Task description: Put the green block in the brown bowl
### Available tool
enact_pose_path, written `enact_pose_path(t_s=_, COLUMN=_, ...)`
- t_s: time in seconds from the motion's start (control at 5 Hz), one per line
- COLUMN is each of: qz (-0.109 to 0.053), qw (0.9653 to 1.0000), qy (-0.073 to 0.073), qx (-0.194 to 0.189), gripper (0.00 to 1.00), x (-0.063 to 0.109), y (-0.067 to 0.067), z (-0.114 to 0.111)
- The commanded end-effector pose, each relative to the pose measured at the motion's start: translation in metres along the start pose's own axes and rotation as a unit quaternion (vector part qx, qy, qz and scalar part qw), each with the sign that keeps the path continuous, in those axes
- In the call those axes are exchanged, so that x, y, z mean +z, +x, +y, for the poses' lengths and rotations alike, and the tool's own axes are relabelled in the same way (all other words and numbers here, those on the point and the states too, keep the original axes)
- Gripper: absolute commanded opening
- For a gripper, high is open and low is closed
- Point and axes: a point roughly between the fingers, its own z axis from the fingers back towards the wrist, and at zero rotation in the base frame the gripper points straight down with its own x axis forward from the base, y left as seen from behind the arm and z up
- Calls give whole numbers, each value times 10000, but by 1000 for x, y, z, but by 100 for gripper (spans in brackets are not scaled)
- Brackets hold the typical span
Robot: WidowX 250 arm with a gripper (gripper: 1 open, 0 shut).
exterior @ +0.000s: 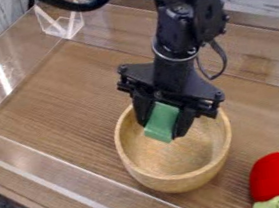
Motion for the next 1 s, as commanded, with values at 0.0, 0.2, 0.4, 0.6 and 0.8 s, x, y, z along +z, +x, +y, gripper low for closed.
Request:
enact_pose_path(t_s=0.0, qz=-198, qw=9996, qy=-154, qx=147, gripper=100, x=17, y=3, z=9)
enact_pose_path(t_s=0.2, qz=-264, qw=9991, qy=-259, qx=227, gripper=100, x=34, y=3, z=21)
enact_pose_path(t_s=0.4, qz=-379, qw=9985, qy=-385, qx=9, gripper=100, x=43, y=7, z=14)
enact_pose_path(t_s=0.6, qz=-442, qw=9977, qy=-487, qx=-178, gripper=100, x=46, y=4, z=6)
enact_pose_path(t_s=0.8, qz=-488, qw=9967, qy=-548, qx=-352, gripper=100, x=48, y=4, z=-4)
